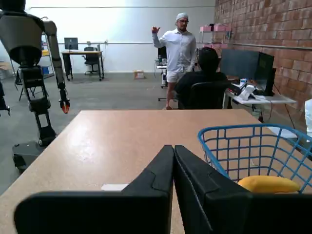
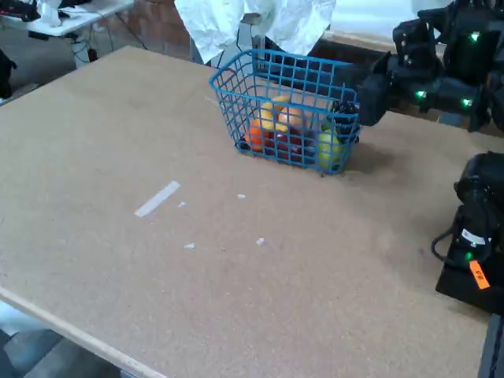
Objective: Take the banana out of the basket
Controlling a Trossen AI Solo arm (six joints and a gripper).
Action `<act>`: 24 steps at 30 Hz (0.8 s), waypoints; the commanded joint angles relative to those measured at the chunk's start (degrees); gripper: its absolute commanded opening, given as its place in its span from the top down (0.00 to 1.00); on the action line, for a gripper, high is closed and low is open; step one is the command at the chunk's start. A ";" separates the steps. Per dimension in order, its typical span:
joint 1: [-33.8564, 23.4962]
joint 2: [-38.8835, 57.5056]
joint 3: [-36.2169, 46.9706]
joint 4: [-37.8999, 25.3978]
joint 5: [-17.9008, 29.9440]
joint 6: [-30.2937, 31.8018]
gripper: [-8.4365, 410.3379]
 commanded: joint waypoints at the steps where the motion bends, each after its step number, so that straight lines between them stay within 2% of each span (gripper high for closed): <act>1: 0.02 -0.02 0.07 0.31 -0.04 0.20 0.98; 5: 0.02 -0.02 0.07 0.33 -0.07 3.28 0.98; 24: 0.02 0.00 0.07 0.26 -0.04 3.32 0.98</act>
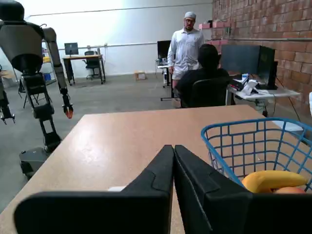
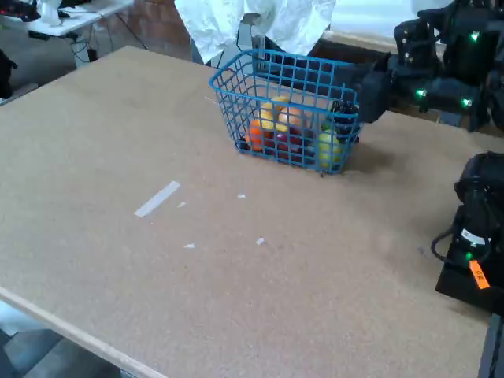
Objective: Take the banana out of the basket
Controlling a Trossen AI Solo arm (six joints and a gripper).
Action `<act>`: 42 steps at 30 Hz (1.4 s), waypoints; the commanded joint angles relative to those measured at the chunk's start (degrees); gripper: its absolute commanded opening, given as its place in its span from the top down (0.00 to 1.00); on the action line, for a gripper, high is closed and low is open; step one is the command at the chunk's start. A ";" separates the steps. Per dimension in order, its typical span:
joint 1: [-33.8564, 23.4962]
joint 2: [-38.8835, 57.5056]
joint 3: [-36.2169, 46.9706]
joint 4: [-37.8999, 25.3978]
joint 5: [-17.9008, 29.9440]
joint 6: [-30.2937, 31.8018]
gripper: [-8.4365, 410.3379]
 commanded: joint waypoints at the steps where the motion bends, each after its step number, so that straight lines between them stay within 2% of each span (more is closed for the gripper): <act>1: 0.00 0.00 0.07 0.24 -0.04 0.04 0.98; 5: 0.00 0.00 0.33 0.24 0.61 -0.42 0.98; 10: 0.00 1.44 3.13 0.22 4.70 -2.60 0.98; 13: -0.02 3.13 6.25 0.17 8.02 -3.63 0.98; 20: -0.11 11.10 16.00 -0.04 10.51 -6.27 0.95; 24: -0.13 18.25 24.57 -5.86 13.40 -6.40 0.88; 27: -0.17 24.00 31.54 -10.23 13.64 -4.74 0.81; 32: -0.22 32.59 40.68 -10.80 13.84 -2.97 0.64; 35: -0.22 37.22 44.78 -10.93 16.63 -2.89 0.55; 39: -0.46 42.66 48.06 -11.30 20.28 0.48 0.49; 42: -1.36 45.88 48.98 -11.98 21.09 2.25 0.48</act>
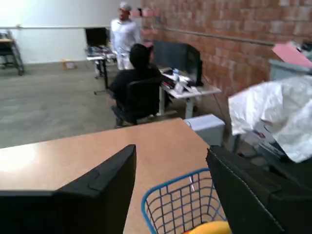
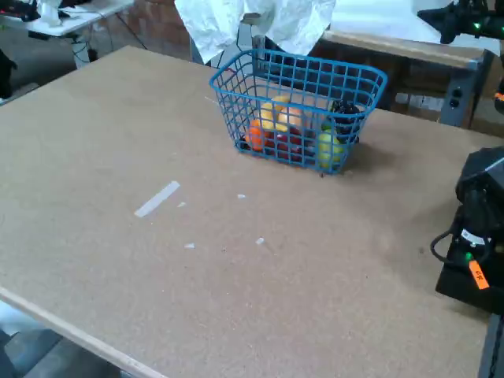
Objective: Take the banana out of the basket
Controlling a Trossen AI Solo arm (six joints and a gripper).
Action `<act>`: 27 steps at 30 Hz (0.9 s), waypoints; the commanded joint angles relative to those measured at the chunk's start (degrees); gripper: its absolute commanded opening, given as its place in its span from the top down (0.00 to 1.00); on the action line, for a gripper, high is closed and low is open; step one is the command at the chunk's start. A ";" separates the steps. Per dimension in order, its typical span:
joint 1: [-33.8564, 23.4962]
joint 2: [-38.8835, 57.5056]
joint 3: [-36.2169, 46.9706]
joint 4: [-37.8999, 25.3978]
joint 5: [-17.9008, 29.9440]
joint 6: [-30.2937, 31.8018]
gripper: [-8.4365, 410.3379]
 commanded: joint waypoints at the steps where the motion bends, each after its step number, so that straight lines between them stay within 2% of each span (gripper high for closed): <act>1: -1.31 4.00 1.07 -0.66 1.49 3.02 0.48; 7: -5.99 8.11 1.07 -2.54 1.36 9.99 0.48; 11: -8.46 9.66 1.05 -3.87 1.40 10.10 0.48; 25: -8.92 10.19 1.05 -6.03 1.25 11.82 0.47; 27: -9.70 11.15 1.05 -6.01 -0.76 11.87 0.44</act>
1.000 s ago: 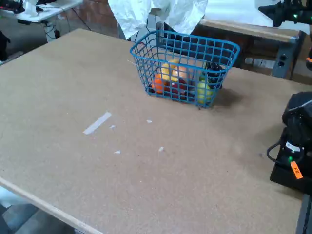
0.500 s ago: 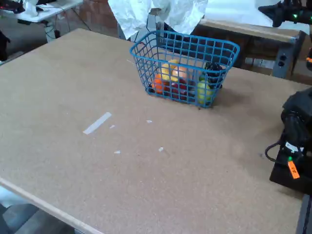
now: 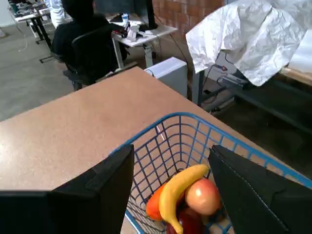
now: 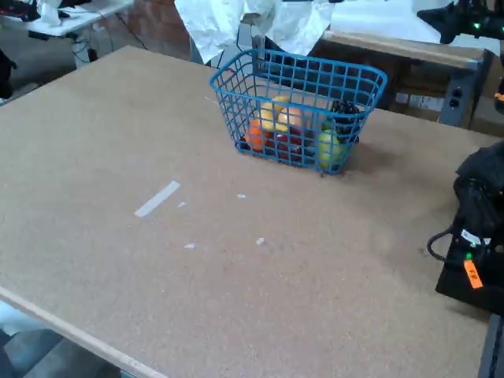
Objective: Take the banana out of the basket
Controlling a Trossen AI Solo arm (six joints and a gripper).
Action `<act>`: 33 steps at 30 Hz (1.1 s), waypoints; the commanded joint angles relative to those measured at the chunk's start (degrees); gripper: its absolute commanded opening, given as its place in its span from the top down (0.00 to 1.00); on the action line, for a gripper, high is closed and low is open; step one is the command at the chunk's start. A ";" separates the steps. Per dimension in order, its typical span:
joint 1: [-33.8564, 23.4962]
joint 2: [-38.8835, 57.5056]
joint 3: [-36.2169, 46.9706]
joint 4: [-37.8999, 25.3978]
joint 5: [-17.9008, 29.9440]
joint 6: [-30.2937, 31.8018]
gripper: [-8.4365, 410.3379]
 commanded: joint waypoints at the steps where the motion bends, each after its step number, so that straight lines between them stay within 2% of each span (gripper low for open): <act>1: -1.51 1.16 0.07 -0.44 -3.10 0.52 0.42; 3: -3.06 2.32 0.07 -0.04 -4.42 2.21 0.38; 10: -7.34 7.91 0.07 0.37 -4.39 4.79 0.23; 13: -8.22 10.62 0.07 2.16 -4.94 4.37 0.22; 20: -8.92 17.77 0.72 5.88 -13.22 6.82 0.22; 25: -8.83 24.04 4.44 2.23 -14.36 4.31 0.22; 28: -8.83 26.47 5.81 2.23 -14.88 4.04 0.22; 33: -8.83 29.00 7.37 2.60 -14.86 -0.48 0.22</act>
